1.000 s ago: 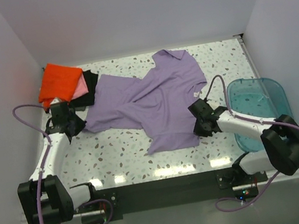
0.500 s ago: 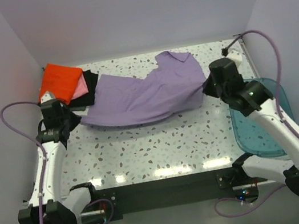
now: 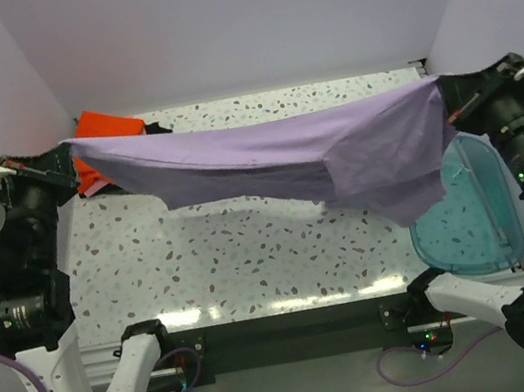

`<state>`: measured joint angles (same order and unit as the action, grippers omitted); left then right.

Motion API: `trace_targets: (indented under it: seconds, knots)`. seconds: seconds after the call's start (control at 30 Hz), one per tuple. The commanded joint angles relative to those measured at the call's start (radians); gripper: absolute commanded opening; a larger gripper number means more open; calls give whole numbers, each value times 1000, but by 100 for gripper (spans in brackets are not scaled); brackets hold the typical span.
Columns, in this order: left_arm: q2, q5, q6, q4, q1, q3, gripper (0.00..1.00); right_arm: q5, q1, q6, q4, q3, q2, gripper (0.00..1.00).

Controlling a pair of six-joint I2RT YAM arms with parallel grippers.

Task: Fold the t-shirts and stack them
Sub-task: Flatten the tshirt out

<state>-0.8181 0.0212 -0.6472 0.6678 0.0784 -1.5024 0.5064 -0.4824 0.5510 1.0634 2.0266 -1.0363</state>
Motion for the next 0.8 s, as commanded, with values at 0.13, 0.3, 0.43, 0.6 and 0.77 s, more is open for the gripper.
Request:
trace_targets:
  seconds: [0.13,0.3,0.43,0.6,0.77]
  knots:
    - [-145,-38,-42,-20,6,-194,0,1,2,-155,-54,104,-65,0]
    - [-252,-114,-78,-225,7,-107,0,-3,4,-238,-259,-8,-132,0]
    - [-366,-158,-103,-411,6,-38,0,-15,11,-292,-425,-39,-252,0]
    - [-661,-251,-137,-565,6,-180,0,-224,170,-241,-482,191,-574,0]
    - [-973,-351,-177,-545,4,-644,0,-405,319,-136,-462,580,-827,0]
